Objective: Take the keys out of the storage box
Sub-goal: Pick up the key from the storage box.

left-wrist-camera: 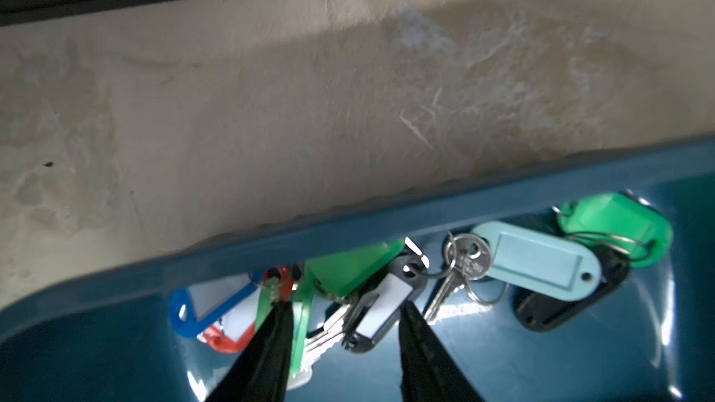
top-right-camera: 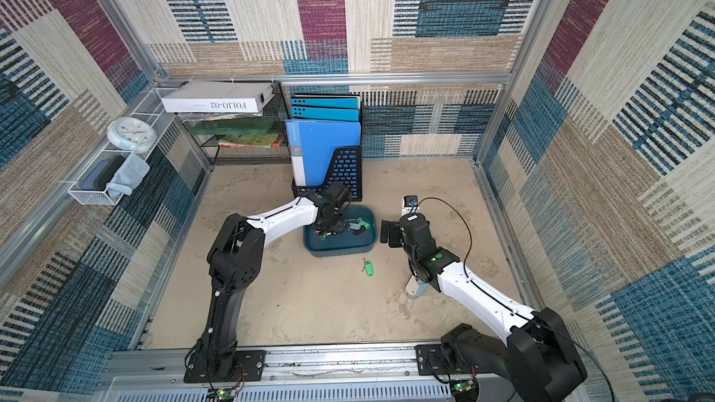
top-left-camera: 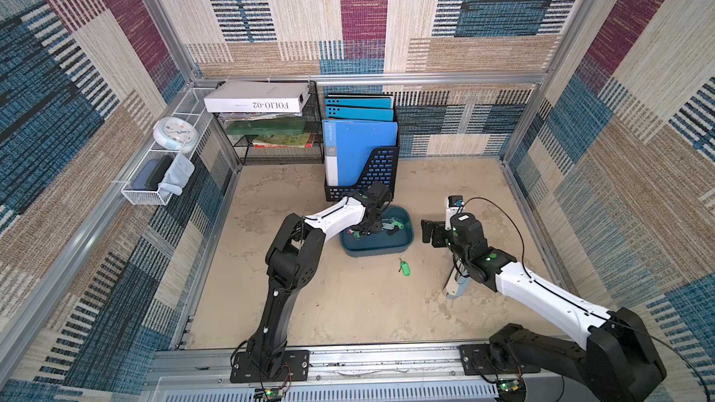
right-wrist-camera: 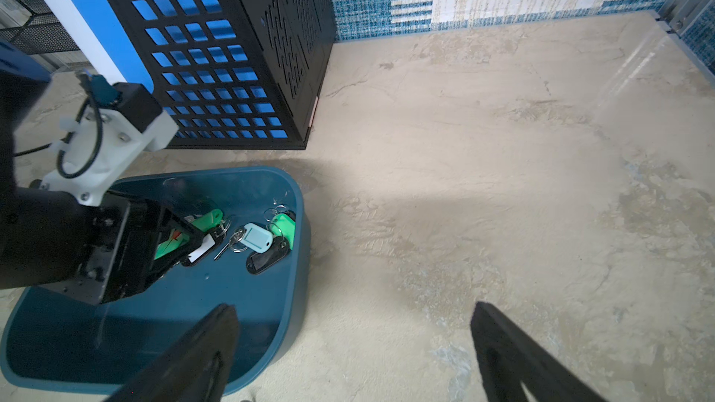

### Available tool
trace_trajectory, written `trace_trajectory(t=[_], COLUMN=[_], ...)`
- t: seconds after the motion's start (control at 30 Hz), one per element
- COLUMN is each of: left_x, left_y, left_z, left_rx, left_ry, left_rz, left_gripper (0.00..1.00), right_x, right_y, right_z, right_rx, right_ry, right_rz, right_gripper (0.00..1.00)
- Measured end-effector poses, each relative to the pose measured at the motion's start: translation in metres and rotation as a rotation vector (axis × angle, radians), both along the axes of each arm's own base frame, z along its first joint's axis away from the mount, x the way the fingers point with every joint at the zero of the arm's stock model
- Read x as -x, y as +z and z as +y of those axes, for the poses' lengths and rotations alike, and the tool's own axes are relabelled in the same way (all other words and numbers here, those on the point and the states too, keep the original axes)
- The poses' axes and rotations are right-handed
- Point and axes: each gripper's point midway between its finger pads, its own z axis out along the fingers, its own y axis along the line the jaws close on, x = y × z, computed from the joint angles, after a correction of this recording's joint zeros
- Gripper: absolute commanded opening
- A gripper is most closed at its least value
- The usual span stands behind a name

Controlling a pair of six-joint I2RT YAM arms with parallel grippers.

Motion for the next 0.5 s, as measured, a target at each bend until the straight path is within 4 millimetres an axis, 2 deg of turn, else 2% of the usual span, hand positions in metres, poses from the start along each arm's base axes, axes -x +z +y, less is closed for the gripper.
trace_trajectory(t=[0.1,0.17,0.23,0.5], left_x=[0.0003,-0.002,-0.0045,-0.0053], left_y=[-0.0034,-0.0037,-0.0046,-0.0066], left_z=[0.0011,0.0004,-0.0009,-0.0004], left_rx=[-0.01,-0.011,-0.012,-0.023], left_ry=[0.001,0.003,0.004,0.001], left_rz=[0.007,0.003,0.0,0.003], left_gripper=[0.47,0.41,0.3,0.15], right_x=[0.0005,0.0005,0.001,0.0012], right_y=[0.003,0.0042,0.0037,0.003], right_z=[-0.0002,-0.0001,0.0013,0.0014], right_rx=[-0.006,-0.009,-0.013,-0.01], right_ry=[0.001,0.002,0.009,0.012], right_rz=[-0.011,-0.017,-0.015,-0.014], right_gripper=[0.99,0.99,0.99,0.99])
